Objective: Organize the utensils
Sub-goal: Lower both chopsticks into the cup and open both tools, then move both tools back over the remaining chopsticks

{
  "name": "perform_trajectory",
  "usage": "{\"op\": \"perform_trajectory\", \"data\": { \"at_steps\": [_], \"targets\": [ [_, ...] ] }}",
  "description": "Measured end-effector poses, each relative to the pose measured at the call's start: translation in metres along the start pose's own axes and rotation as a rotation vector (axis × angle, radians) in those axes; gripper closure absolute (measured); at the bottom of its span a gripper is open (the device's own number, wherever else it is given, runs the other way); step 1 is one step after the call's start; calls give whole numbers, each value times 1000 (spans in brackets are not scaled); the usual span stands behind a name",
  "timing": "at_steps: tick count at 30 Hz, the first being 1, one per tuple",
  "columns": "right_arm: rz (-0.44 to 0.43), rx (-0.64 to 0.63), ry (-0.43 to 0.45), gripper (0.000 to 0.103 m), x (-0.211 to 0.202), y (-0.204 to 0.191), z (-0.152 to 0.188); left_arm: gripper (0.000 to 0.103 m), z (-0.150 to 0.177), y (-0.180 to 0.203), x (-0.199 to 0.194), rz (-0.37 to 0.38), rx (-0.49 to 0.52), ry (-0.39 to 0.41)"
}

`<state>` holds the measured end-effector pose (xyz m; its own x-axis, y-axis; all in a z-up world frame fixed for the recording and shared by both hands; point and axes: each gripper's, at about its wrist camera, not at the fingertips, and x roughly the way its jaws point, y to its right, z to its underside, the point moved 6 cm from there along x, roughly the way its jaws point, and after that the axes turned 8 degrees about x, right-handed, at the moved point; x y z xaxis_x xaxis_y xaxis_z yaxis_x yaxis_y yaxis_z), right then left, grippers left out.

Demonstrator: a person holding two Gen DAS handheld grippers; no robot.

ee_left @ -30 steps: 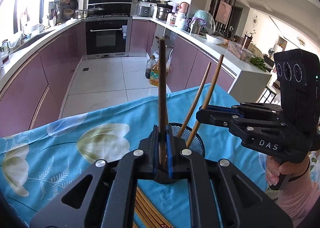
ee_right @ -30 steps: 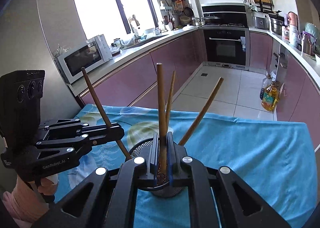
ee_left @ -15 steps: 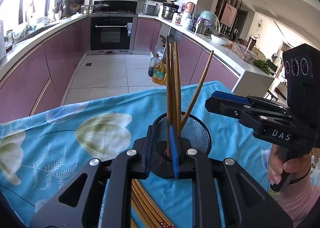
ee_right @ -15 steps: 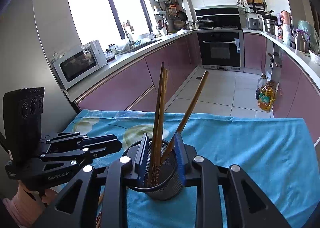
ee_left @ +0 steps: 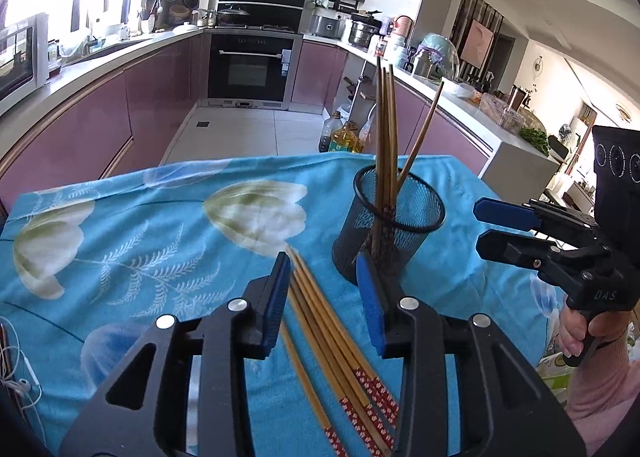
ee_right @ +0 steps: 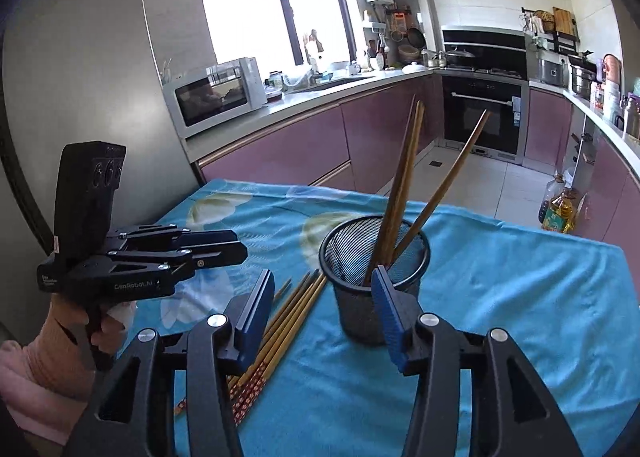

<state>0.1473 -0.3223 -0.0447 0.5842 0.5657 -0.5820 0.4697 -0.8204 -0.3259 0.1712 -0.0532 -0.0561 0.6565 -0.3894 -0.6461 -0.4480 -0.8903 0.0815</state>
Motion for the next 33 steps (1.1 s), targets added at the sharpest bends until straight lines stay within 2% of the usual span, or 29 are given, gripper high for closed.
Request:
{"op": "perform_trajectory", "data": {
  "at_steps": [6,12,21,24,33],
  "targets": [
    [-16,16,-144,55,40,-9,44,66,52,-2,9,13,-47,-88],
    [-17,25,-213,55,62,-18,66,66,79,-1,18,28,-86,-136],
    [28,3,-232,55,70,-21,83,66,96,4,24,22,-87,-170],
    [62,-19,-232,55,70,-21,86,66,99,4,25,8,-80,-177],
    [92,-35,-241,55,73,-20,88,67,102,6,27,-22,-46,-186]
  ]
}}
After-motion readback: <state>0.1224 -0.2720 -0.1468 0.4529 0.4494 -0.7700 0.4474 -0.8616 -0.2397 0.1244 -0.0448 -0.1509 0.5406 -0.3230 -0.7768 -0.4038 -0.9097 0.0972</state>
